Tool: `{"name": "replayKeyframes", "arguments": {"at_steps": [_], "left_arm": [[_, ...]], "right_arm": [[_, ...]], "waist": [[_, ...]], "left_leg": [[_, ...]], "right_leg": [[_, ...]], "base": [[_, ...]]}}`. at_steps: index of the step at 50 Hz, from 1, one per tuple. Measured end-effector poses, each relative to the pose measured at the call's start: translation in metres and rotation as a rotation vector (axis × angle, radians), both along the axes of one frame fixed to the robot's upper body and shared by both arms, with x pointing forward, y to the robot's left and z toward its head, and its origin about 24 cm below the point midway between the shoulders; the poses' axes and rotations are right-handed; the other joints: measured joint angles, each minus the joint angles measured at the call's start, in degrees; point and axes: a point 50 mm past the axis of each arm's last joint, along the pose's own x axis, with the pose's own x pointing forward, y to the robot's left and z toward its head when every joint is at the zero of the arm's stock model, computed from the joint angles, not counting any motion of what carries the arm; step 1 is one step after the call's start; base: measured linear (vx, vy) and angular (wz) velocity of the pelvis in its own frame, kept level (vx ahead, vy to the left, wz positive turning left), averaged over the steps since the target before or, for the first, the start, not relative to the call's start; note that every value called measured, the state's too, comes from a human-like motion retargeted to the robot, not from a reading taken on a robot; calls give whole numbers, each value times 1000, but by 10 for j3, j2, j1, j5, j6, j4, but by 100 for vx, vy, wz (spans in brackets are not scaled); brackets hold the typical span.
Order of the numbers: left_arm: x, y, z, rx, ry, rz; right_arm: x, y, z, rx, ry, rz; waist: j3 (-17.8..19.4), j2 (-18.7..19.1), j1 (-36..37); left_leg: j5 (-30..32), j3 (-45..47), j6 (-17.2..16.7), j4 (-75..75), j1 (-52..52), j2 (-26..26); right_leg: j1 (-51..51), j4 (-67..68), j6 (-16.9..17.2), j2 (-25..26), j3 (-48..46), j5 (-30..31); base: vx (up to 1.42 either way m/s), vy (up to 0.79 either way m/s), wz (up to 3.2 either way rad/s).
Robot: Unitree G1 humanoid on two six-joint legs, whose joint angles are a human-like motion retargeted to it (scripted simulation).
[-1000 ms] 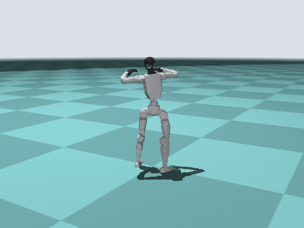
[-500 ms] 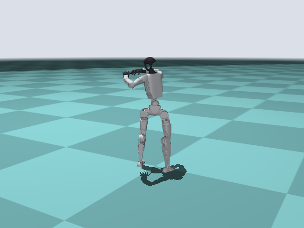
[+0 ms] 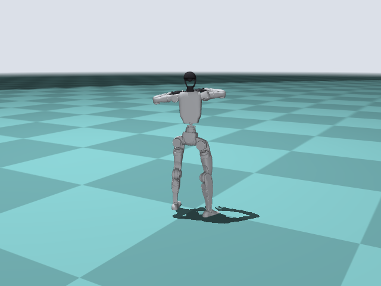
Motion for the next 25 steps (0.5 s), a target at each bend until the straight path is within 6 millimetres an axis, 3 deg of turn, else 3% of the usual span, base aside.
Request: {"name": "replayKeyframes", "arguments": {"at_steps": [5, 10, 17, 25], "left_arm": [[6, 2, 0, 10, -10, 23], [12, 19, -3, -66, -21, 99], [0, 71, -19, -226, 25, 329], [-35, 125, -42, -345, 89, 605]], "right_arm": [[-3, 8, -1, -11, -25, 39], [-5, 12, 1, -18, -60, 51], [-8, 31, 7, 4, -60, 134], [-24, 77, -3, -17, -4, 344]], "waist": [[-4, -7, 31], [-3, -20, 107], [9, -30, 230], [34, -36, 365]], "left_leg": [[0, -23, 0, 0, -5, -8], [0, -71, 3, 0, -15, -20], [6, -152, 7, 0, -35, -46], [9, -203, 11, 0, -44, -66]], "right_leg": [[14, -4, -5, -6, -25, -1], [37, 4, -14, -13, -80, -9], [67, 35, -28, -30, -173, -26], [98, 34, -35, -33, -239, -24]], "base": [[4, 7, 43], [7, 6, 96], [7, 6, 121], [5, 3, 73]]}}
